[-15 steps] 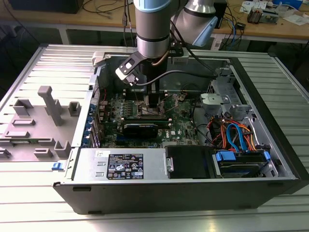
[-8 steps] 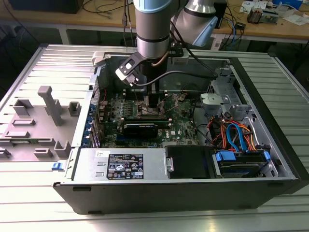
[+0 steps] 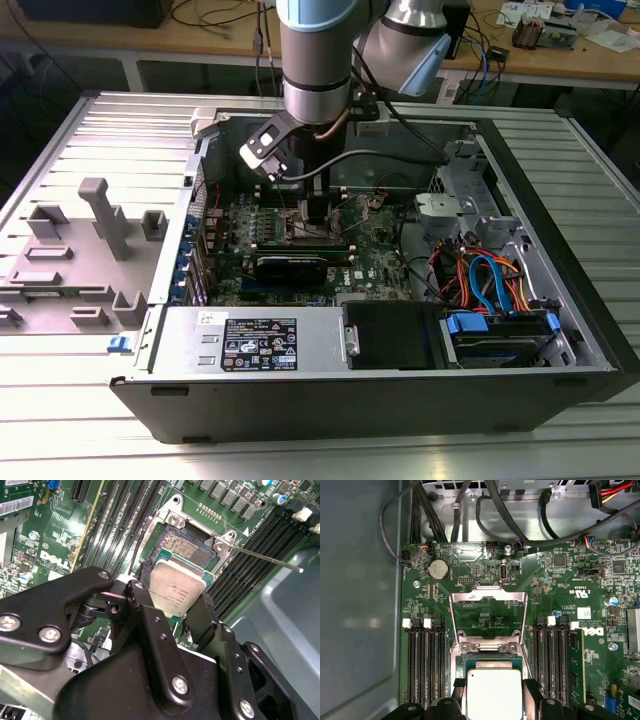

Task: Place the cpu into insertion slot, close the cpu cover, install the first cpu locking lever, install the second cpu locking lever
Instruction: 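Place the cpu into insertion slot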

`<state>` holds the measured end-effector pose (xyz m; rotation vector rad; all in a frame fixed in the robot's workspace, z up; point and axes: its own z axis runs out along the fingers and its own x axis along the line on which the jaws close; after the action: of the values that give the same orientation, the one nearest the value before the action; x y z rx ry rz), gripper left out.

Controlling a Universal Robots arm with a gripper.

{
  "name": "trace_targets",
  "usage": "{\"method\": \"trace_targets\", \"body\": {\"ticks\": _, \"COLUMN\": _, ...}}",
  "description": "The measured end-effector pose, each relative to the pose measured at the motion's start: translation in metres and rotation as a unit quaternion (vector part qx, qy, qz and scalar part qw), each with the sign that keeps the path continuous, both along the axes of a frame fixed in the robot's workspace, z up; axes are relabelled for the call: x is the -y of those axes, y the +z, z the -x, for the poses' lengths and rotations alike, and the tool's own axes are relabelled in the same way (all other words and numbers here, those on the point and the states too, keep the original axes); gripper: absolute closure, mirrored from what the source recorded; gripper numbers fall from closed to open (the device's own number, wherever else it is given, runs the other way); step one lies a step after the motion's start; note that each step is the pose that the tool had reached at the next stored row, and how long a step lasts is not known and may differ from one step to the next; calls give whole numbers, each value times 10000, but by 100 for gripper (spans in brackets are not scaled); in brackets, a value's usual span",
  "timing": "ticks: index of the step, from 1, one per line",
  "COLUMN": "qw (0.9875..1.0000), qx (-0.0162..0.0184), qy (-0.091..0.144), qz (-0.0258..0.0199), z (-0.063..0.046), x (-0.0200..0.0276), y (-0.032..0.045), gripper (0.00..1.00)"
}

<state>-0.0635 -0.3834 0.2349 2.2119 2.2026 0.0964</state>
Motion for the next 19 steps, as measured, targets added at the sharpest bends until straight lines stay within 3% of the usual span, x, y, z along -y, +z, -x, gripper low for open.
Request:
{"method": "trace_targets", "body": {"ticks": 6, "qw": 10000, "qx": 0, "qy": 0, "qz": -1, "z": 9, "x": -45, "y": -76, "gripper": 46}}
{"method": "trace_targets", "body": {"ticks": 19, "qw": 10000, "qx": 0, "qy": 0, "qz": 0, "z": 29, "x": -53, "y": -167, "gripper": 46}}
